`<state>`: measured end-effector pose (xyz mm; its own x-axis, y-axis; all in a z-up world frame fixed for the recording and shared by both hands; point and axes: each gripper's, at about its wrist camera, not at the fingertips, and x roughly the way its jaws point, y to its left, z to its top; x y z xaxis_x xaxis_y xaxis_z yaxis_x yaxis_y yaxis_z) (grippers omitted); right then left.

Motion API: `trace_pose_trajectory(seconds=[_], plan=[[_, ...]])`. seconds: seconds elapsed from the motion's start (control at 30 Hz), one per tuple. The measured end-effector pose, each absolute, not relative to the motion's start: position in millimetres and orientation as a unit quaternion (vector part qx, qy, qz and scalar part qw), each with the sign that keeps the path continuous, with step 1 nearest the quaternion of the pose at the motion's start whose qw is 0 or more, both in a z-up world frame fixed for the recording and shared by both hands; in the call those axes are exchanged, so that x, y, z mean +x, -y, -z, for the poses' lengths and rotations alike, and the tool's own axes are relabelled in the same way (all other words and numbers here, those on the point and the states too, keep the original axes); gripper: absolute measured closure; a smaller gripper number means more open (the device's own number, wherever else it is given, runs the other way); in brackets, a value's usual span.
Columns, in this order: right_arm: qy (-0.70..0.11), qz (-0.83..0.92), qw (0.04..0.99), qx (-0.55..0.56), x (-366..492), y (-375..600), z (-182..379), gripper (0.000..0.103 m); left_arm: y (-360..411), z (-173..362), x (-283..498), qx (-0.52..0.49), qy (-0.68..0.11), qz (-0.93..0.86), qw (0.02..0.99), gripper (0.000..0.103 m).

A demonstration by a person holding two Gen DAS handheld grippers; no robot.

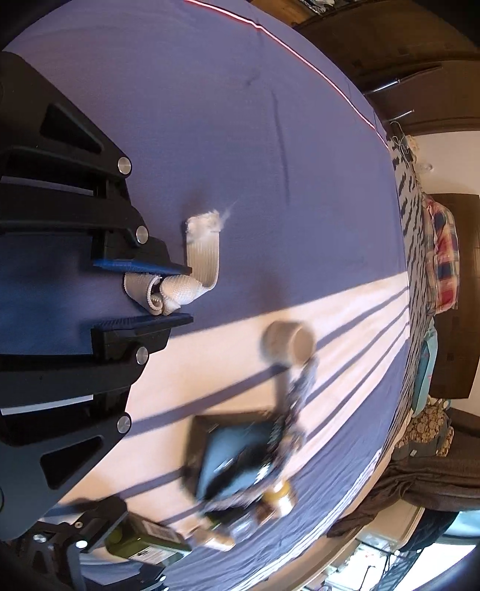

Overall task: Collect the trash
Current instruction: 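Grasp the crumpled white tissue with the left tool while the right tool grasps the green bottle, then lower both tools to the black bin and open them to drop the items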

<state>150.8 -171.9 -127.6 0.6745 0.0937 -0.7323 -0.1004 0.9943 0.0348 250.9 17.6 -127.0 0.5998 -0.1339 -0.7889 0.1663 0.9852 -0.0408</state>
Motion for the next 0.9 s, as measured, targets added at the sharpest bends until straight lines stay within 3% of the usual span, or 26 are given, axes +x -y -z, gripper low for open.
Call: trace_pose_trajectory(seconds=[0.57, 0.9], plan=[[-0.403, -0.044, 0.912, 0.060, 30.4, 223.9, 117.7, 0.016, 20.4, 119.3, 79.0, 0.006, -0.425, 0.154, 0.892, 0.085], [-0.427, -0.049, 0.901, 0.057, -23.6, 228.5, 137.7, 0.016, 38.5, 153.7, 0.1, 0.010, -0.455, 0.187, 0.871, 0.085]])
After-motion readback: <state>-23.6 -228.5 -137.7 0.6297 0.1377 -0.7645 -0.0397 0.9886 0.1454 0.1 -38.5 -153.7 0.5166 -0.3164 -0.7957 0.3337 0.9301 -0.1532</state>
